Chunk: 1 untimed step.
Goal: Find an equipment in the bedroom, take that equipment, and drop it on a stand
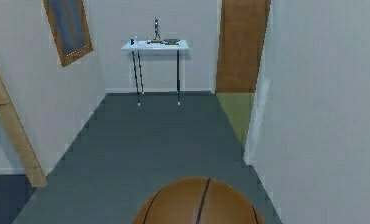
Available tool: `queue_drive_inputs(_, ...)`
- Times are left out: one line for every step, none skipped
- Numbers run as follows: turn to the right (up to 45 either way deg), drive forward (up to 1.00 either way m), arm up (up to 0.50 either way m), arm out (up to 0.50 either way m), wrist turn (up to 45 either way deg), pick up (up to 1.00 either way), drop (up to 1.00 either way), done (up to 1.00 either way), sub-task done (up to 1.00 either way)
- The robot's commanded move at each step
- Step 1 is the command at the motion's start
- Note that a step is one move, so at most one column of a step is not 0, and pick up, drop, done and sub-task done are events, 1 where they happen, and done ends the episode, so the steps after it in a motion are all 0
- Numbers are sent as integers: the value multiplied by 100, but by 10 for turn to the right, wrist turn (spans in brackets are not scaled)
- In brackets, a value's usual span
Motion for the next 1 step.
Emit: queue_drive_inputs(-30,0,0,0,0,0,0,0,0)
